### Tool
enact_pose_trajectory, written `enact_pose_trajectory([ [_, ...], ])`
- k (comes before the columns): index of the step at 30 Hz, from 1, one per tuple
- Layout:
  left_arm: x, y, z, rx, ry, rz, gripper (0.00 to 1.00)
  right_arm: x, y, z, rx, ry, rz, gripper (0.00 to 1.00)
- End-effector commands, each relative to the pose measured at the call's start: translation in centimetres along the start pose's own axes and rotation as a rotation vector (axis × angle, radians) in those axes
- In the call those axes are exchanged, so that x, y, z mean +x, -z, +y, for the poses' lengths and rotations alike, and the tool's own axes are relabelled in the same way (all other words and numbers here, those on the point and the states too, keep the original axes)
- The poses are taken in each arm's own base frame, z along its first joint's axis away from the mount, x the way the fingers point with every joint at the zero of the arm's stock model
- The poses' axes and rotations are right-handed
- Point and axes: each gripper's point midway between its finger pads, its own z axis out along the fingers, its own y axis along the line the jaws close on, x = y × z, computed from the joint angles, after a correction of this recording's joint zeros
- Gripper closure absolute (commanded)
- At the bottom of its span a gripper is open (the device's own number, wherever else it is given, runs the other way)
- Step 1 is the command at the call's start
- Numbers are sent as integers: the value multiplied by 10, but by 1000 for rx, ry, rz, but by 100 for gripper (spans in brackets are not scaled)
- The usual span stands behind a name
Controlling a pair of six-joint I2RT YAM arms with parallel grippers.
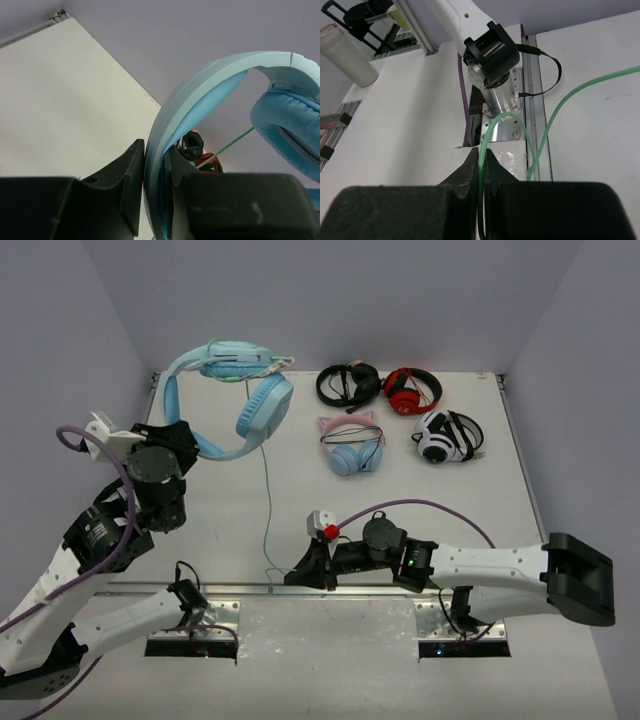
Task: Wrap the headphones
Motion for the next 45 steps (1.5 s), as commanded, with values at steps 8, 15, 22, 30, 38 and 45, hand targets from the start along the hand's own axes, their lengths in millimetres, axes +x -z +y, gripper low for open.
enact_pose_trajectory([
  [8,8,-19,-4,-87,-6,-103,100,-27,23,54,-183,172,38,99],
  [15,51,-31,22,-186,-123,-72,100,-78,39,77,-217,267,-4,99],
  [22,99,-42,30,-233,-132,0,100,-135,42,111,-322,251,-32,99],
  [30,146,-60,31,-274,-248,34,100,-194,54,118,-238,273,-166,99],
  [38,219,-59,58,-189,-283,203,100,-260,69,111,-81,292,-301,99],
  [45,267,-47,73,-135,-356,334,100,-314,67,80,143,217,-415,99],
])
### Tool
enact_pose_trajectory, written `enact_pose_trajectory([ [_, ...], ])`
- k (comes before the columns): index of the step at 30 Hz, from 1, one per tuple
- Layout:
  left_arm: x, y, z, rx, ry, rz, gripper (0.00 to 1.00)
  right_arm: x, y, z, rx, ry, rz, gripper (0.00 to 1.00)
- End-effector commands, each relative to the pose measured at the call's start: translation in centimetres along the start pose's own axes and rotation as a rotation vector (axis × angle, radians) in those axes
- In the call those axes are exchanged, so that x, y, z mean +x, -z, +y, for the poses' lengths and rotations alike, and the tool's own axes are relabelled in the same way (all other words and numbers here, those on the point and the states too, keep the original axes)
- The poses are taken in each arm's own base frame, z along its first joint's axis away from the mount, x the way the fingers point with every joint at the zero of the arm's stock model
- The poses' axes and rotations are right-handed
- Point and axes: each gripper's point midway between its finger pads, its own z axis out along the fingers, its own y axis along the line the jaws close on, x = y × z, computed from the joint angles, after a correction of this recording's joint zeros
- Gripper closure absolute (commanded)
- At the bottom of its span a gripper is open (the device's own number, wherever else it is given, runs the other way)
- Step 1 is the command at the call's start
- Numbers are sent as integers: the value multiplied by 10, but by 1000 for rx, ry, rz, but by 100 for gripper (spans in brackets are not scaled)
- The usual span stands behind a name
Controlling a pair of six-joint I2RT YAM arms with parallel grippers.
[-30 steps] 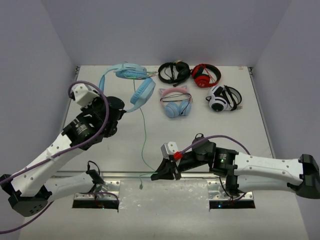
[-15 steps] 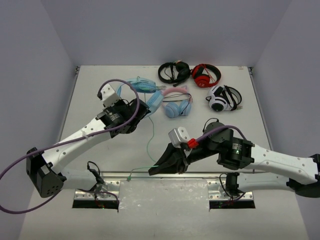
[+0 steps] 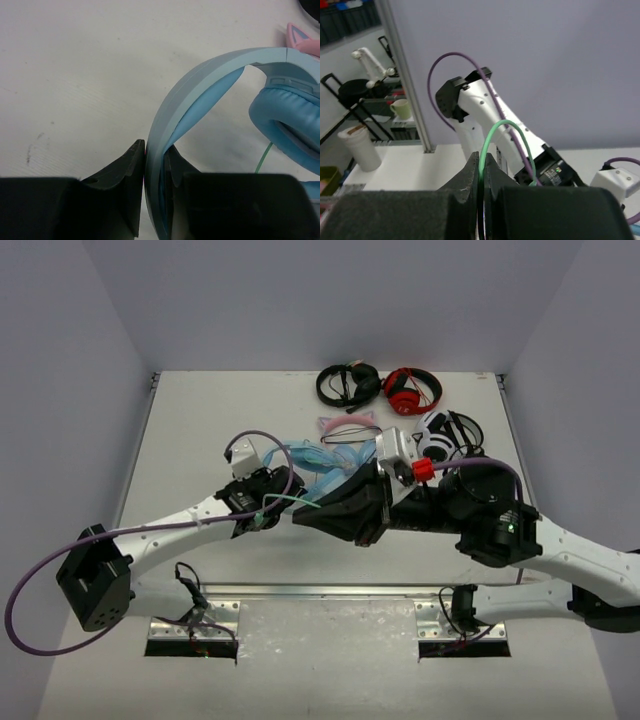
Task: Wrap the headphones
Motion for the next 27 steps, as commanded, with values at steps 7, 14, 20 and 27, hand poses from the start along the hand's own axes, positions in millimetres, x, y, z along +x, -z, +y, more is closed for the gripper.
enact_pose_trajectory([
  [7,20,20,-89,425,54,101,100,-63,-18,-72,420,-83,-95,99],
  [14,23,55,-119,728,-24,104,100,-49,7,-116,699,-95,-128,99],
  [20,51,87,-132,920,-135,124,100,-51,40,-164,981,-19,-143,99],
  [27,72,103,-134,965,-174,152,100,-32,68,-215,1232,-77,-121,99],
])
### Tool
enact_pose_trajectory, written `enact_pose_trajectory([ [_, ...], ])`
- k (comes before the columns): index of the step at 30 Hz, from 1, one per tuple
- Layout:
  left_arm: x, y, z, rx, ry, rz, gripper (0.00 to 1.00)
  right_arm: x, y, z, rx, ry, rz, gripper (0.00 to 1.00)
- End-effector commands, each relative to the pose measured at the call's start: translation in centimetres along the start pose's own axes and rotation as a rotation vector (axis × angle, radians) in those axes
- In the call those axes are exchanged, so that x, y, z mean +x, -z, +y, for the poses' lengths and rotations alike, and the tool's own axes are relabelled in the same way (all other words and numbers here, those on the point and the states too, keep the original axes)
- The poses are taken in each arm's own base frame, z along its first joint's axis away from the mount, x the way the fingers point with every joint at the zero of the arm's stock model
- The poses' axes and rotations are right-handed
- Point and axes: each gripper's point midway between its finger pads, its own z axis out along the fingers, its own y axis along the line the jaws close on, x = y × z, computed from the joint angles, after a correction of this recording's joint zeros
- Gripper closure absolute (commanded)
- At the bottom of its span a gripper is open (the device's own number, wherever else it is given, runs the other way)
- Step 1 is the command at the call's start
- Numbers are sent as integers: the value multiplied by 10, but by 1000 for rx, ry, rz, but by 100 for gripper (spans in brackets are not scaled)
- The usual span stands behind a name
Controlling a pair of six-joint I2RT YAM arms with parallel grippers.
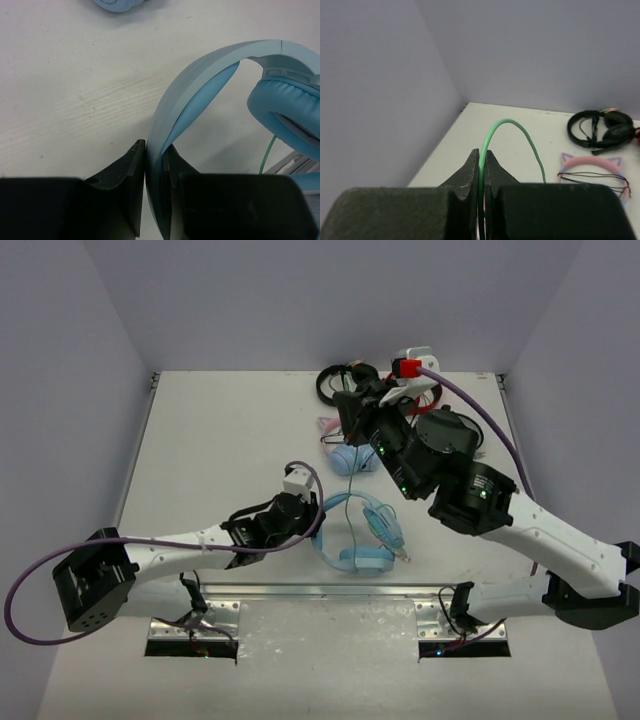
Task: Wrap the headphones
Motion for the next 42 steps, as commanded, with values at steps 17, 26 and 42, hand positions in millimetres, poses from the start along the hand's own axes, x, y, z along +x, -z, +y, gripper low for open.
enact_pose_trajectory([
  [17,-89,66,-83,293,136,-159,100,108,-19,-135,524,-15,148,99],
  [26,-102,82,-73,271,154,-213,100,109,-11,-151,507,-26,148,99],
  [42,-121,125,60,-443,324,-342,99,63,56,-197,539,-11,77,99],
])
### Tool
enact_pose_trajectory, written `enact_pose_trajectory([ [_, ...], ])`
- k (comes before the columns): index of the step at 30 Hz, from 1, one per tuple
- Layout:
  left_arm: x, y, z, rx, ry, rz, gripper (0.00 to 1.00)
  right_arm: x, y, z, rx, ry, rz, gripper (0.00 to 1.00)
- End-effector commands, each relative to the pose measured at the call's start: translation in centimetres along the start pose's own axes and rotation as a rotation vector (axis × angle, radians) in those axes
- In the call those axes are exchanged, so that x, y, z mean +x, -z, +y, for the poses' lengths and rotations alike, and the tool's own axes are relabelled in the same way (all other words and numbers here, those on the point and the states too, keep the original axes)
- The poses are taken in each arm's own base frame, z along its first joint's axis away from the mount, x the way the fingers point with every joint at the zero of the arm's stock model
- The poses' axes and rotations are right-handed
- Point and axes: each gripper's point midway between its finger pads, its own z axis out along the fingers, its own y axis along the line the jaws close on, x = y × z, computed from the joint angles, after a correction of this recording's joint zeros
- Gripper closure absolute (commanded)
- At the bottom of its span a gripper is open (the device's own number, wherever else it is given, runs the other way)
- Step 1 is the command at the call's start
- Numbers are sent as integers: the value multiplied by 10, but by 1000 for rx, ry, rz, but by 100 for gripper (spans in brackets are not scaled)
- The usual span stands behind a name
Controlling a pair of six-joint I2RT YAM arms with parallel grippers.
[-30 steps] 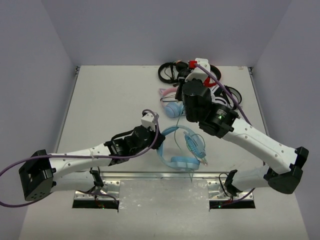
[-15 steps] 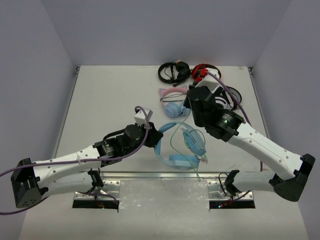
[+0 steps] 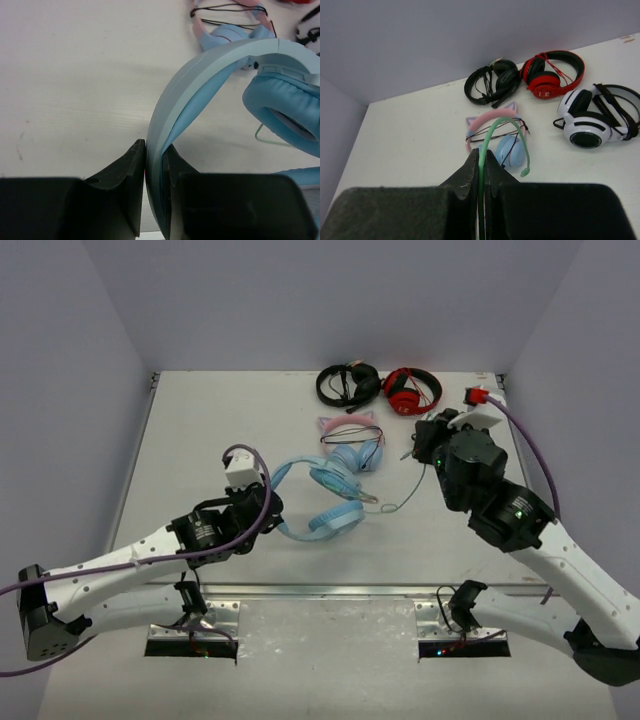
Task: Wrap the headphones
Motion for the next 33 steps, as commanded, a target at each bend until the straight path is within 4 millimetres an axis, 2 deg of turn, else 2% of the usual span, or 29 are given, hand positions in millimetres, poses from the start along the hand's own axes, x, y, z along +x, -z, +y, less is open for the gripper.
enact_pose_trajectory([
  [1,-52,20,18,-102,185,-158,100,-4,12,-37,73,22,-46,99],
  [4,-61,29,34,-166,213,-180,100,5,18,-53,99,33,-48,99],
  [7,-83,45,38,-152,266,-225,100,45,19,-63,92,86,46,99],
  [8,-95,51,34,-125,292,-243,100,67,19,-67,95,75,100,98],
  [10,-111,63,32,-80,284,-262,100,94,28,-79,110,82,184,92],
  [11,-125,72,25,-36,310,-272,99,121,32,-87,120,56,248,86],
  [12,-131,78,21,-9,309,-272,100,125,38,-89,93,17,244,62],
  [13,-138,83,18,13,280,-275,100,148,40,-97,92,18,273,44],
  [15,-154,97,9,77,292,-271,100,153,50,-102,62,-47,262,37],
  [16,-156,100,8,83,264,-266,99,160,53,-106,63,-73,268,26],
  [18,-168,112,2,126,268,-262,100,161,61,-112,62,-95,272,11],
  [19,-177,119,-1,149,261,-262,100,157,66,-105,-1,-91,275,1],
  [20,-180,123,-2,157,259,-257,100,157,70,-98,-54,-65,296,1],
  [21,-182,127,-4,173,248,-251,100,161,80,-68,-231,-51,358,1],
  [22,-184,129,-6,184,244,-243,100,160,87,-52,-349,21,378,1],
  [24,-196,143,-13,240,251,-242,100,150,102,-8,-618,48,364,1],
  [25,-199,147,-17,261,253,-237,100,156,119,13,-793,91,391,1],
  [26,-200,152,-24,303,249,-219,100,151,121,21,-845,103,360,1],
  [27,-207,161,-28,341,255,-220,100,137,118,33,-889,102,283,1],
  [30,-208,171,-46,430,247,-175,100,139,98,46,-913,171,208,1],
  [31,-211,176,-51,455,251,-167,100,136,94,53,-930,200,191,1],
  [32,-209,180,-59,499,248,-146,99,145,87,64,-961,217,224,1],
  [33,-210,183,-63,523,257,-140,100,142,82,73,-980,225,208,1],
])
